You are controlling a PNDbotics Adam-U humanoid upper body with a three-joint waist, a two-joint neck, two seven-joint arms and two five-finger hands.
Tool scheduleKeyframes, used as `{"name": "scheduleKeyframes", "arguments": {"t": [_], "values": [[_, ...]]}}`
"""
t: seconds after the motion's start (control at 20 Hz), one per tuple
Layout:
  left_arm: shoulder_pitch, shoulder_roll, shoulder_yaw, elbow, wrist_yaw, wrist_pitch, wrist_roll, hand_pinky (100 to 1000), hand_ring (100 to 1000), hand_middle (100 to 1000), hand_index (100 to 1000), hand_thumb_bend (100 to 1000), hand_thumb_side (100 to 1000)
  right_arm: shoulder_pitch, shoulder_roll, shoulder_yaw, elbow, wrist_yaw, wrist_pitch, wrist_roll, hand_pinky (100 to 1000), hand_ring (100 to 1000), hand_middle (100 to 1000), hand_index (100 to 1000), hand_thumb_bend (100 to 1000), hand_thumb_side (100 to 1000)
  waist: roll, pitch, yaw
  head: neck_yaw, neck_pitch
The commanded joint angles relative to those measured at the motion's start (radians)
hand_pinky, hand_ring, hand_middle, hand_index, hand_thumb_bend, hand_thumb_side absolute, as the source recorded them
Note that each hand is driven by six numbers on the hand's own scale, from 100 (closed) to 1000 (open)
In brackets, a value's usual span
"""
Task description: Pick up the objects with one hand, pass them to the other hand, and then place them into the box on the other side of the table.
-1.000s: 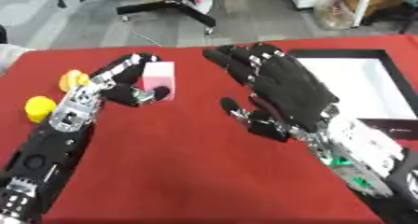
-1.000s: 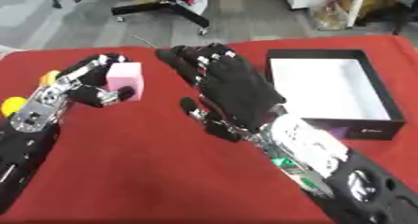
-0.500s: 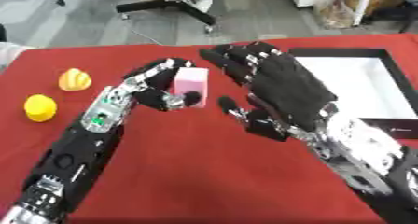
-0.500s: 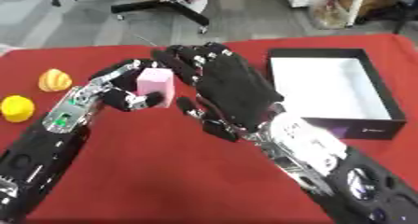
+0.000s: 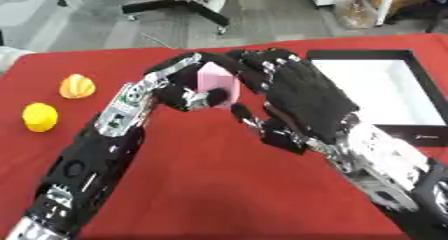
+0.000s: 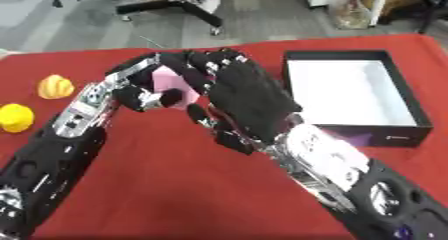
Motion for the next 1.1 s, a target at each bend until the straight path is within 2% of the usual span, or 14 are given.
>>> {"name": "scheduleKeyframes", "arguments": {"t": [0.05, 0.55, 0.75, 1.05, 1.1], "values": [[-0.032, 0.003, 0.002, -0.040, 0.024, -0.063, -0.084, 716, 522, 458, 522, 100, 368, -0.008, -0.004, -0.002, -0.009, -0.003, 0.008, -0.004, 674, 716, 816, 983, 223, 100, -0.003, -0.008, 0.000, 0.004, -0.003], [-0.026, 0.021, -0.009, -0.093, 0.079, -0.004, -0.084, 721, 527, 462, 527, 100, 373, -0.005, -0.002, 0.003, -0.009, 0.000, 0.018, -0.002, 672, 729, 822, 986, 207, 100, -0.002, -0.007, -0.002, 0.004, -0.003], [-0.029, 0.026, -0.004, -0.102, 0.081, -0.004, -0.084, 724, 528, 462, 527, 100, 376, -0.003, -0.001, 0.002, -0.009, 0.000, 0.020, 0.004, 674, 735, 828, 997, 202, 100, -0.002, -0.008, -0.002, 0.005, -0.003], [-0.033, 0.035, 0.000, -0.118, 0.100, 0.000, -0.084, 725, 527, 461, 526, 100, 379, -0.005, 0.000, -0.002, -0.009, 0.012, 0.021, 0.024, 705, 733, 862, 1000, 283, 100, -0.001, -0.007, -0.003, 0.006, -0.003], [-0.034, 0.035, -0.001, -0.123, 0.106, 0.005, -0.084, 725, 527, 461, 527, 100, 380, -0.005, -0.001, -0.003, -0.009, 0.015, 0.019, 0.029, 715, 735, 870, 1000, 324, 100, -0.001, -0.007, -0.003, 0.006, -0.003]]}}
